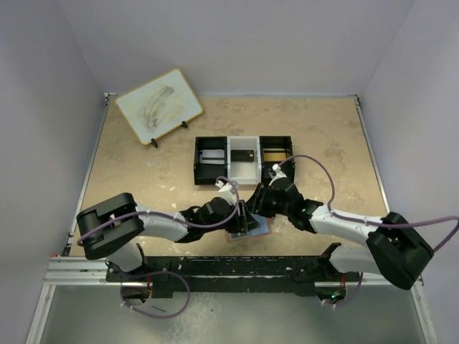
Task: Take the credit cards out of the card holder
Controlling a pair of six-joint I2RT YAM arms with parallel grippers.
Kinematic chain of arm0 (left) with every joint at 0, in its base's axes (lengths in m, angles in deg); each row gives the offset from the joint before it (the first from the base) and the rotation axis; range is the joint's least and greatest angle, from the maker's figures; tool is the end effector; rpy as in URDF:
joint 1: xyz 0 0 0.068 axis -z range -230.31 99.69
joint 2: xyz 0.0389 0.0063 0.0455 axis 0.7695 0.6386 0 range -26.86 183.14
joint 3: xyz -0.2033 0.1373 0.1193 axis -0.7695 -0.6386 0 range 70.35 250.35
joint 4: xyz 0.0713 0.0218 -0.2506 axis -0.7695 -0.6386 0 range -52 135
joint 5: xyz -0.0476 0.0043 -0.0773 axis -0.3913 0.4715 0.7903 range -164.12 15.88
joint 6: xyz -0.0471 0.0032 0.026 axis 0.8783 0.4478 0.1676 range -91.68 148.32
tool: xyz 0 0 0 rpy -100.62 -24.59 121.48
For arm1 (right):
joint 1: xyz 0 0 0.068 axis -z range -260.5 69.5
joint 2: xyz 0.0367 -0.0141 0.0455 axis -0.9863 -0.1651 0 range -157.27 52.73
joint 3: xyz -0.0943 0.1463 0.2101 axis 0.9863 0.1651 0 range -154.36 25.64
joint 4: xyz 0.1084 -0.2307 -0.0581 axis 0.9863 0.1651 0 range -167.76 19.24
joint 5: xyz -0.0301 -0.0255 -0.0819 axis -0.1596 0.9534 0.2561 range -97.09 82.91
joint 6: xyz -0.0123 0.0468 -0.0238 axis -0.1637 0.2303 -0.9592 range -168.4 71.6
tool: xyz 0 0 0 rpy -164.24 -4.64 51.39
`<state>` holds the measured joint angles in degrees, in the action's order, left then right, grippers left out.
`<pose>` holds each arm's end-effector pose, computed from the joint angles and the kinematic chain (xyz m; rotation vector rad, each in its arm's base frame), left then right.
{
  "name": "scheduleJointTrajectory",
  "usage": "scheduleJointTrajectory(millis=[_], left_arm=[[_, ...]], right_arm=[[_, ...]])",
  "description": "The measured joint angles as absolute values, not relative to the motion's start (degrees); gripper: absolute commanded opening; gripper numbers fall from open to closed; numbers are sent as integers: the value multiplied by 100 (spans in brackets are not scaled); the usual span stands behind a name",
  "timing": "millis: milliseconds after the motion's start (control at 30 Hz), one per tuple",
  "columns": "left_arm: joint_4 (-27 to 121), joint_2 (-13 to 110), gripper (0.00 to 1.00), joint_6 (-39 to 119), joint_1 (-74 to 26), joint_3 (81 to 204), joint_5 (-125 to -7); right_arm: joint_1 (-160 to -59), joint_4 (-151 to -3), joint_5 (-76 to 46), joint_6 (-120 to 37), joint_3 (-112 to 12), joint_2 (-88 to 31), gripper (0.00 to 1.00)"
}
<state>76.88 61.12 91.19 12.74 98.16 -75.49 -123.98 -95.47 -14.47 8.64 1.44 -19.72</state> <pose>0.1283 -0.2501 0.1426 -0.0131 2.3466 -1.2358 0.1728 0.1701 0.1669 0.1897 2.3250 1.1200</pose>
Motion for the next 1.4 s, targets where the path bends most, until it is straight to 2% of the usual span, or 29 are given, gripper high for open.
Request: scheduleJointTrajectory(millis=[167, 433, 600, 767, 967, 1200, 1400], left_arm=[[7677, 6589, 50, 9019, 1311, 10315, -7435], [7474, 6919, 51, 8868, 1398, 10787, -7455], [6154, 5553, 52, 8604, 1477, 10634, -8255], [4585, 3747, 52, 8534, 1470, 10623, -9688], [2696, 2676, 52, 9039, 1470, 10514, -11179], [1372, 2128, 53, 9541, 1470, 10514, -12034], [978, 1798, 62, 9668, 1470, 10514, -12265]], right_arm=[[-12193, -8570, -776, 746, -84, -1375, 58], [-11891, -7283, -76, 534, -228, -549, 59], [-11891, -7215, -131, 232, -265, -359, 49], [-12051, -7561, -496, -61, -278, -228, 48], [-12813, -7701, -452, -207, -890, -1270, 57], [-13703, -7204, 133, -238, -1747, -2761, 62], [-14029, -6793, 525, -341, -2269, -3323, 65]])
